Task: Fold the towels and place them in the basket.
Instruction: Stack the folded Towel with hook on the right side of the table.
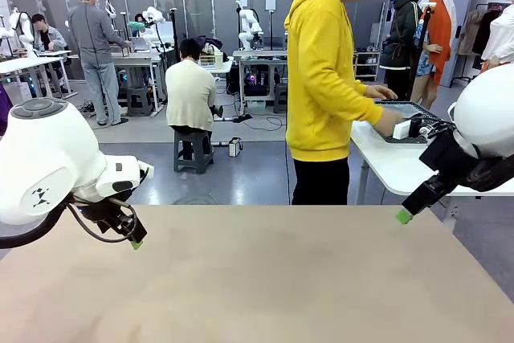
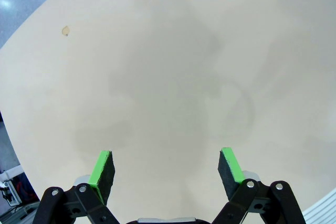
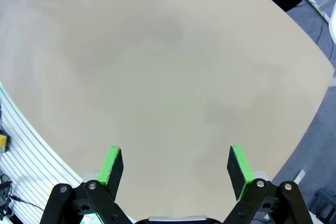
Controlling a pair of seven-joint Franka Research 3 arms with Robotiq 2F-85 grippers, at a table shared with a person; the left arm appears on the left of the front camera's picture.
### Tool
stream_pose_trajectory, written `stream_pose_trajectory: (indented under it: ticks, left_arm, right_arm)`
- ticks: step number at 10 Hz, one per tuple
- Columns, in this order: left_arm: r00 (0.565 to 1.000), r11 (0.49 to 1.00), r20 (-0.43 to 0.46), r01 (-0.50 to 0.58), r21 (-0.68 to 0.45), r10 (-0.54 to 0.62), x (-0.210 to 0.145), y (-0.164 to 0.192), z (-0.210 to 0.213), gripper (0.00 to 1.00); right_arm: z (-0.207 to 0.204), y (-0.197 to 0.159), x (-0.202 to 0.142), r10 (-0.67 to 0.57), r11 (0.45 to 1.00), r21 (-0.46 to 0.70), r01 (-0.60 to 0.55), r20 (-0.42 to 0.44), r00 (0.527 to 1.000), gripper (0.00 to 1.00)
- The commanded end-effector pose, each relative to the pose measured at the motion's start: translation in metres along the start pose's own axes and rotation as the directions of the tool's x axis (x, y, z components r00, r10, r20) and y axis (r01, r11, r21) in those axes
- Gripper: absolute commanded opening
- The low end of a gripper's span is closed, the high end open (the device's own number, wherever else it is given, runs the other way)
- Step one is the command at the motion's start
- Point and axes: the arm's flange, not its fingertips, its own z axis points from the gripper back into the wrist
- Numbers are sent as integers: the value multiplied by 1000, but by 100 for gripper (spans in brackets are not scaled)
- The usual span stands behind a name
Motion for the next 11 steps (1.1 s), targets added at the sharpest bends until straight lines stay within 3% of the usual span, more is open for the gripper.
stream_pose_trajectory:
  ticks: [1, 11]
  left_arm:
    - [1000, 1000, -10, -14, 5, 14, 4, -1, 0, 100]
    - [1000, 1000, -10, -14, 5, 14, 4, -1, 0, 100]
  right_arm:
    - [2, -1, 0, -1, 1000, 4, 2, -9, 1000, 100]
    - [2, -1, 0, -1, 1000, 4, 2, -9, 1000, 100]
